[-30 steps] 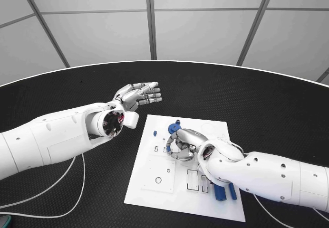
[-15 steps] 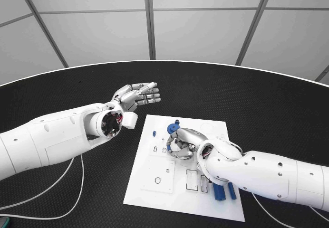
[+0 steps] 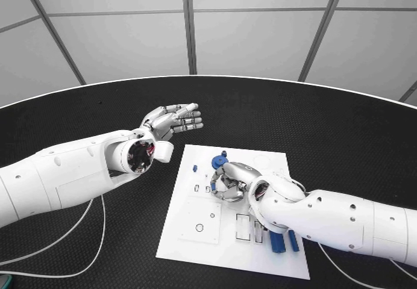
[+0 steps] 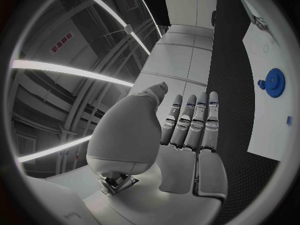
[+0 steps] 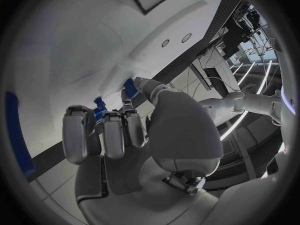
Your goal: Assemble the parts on the task board
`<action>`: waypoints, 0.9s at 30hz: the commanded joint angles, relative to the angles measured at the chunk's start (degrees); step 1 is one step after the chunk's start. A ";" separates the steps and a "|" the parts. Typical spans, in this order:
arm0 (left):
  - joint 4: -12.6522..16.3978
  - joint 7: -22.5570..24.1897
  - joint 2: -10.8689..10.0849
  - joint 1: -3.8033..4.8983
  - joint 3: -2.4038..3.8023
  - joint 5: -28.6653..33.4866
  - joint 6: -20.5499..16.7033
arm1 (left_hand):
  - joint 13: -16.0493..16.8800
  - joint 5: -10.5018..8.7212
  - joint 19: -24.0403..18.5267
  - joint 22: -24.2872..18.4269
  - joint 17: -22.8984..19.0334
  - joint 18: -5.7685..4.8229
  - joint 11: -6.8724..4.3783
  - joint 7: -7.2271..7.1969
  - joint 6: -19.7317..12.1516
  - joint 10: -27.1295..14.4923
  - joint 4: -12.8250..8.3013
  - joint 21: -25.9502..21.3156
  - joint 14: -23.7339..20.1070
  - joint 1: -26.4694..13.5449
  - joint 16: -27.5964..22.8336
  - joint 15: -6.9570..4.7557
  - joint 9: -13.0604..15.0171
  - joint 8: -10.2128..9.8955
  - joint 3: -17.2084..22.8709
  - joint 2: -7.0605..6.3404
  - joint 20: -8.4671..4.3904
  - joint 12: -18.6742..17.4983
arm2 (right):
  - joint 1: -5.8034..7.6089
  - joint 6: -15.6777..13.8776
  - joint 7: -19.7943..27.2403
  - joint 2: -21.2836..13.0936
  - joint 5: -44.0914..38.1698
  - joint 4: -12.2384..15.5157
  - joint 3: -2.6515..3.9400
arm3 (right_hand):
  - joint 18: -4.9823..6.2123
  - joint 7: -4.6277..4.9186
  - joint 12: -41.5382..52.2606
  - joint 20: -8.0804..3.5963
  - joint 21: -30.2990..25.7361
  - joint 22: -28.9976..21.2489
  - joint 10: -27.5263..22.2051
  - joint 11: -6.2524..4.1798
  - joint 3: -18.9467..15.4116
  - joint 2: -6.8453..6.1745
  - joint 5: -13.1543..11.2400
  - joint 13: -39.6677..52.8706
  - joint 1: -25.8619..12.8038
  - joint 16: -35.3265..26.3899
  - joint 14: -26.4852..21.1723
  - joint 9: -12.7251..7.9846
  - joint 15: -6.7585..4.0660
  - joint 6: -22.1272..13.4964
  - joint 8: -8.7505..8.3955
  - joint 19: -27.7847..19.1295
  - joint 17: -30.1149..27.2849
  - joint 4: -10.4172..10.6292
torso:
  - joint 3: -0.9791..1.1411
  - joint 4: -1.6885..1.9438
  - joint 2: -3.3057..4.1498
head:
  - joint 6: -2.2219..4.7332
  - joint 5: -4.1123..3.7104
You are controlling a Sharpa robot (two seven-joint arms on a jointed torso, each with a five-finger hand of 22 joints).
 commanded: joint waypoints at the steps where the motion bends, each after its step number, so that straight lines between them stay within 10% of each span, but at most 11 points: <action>1: 0.00 0.00 -0.02 0.00 0.00 0.00 -0.01 | 0.05 -0.38 0.33 -0.05 0.09 0.59 0.02 3.75 0.34 0.23 -0.07 -0.05 0.17 -0.13 -0.05 -0.02 0.08 0.14 0.30 -0.13 0.06 0.34 | 0.00 0.14 -0.08 0.03 0.00 -0.04 0.00 | -0.80 -0.09 -0.27 0.36 -0.32 8.18 2.27 0.40 -0.16 -0.17 0.35 10.85 -0.73 0.05 6.16 -0.03 0.34 -0.20 0.14 3.31 15.10 -0.24 | 0.00 0.02 0.04 | -0.11 -0.08; 27: -0.02 -0.02 -0.14 0.00 0.00 0.00 -0.07 | 0.05 -0.38 0.33 -0.05 0.09 0.59 0.02 3.75 0.34 0.23 -0.07 -0.05 0.17 -0.13 -0.05 -0.02 0.08 0.14 0.30 -0.13 0.06 0.34 | 0.00 0.29 -0.07 0.14 0.00 -0.26 -0.01 | -0.69 1.34 -1.64 1.18 -0.81 7.78 0.97 1.62 -0.34 -1.64 0.17 9.64 -2.09 -0.03 6.11 -0.83 1.34 -3.93 -1.71 3.08 14.88 -0.59 | 0.07 0.01 0.03 | -0.37 -0.13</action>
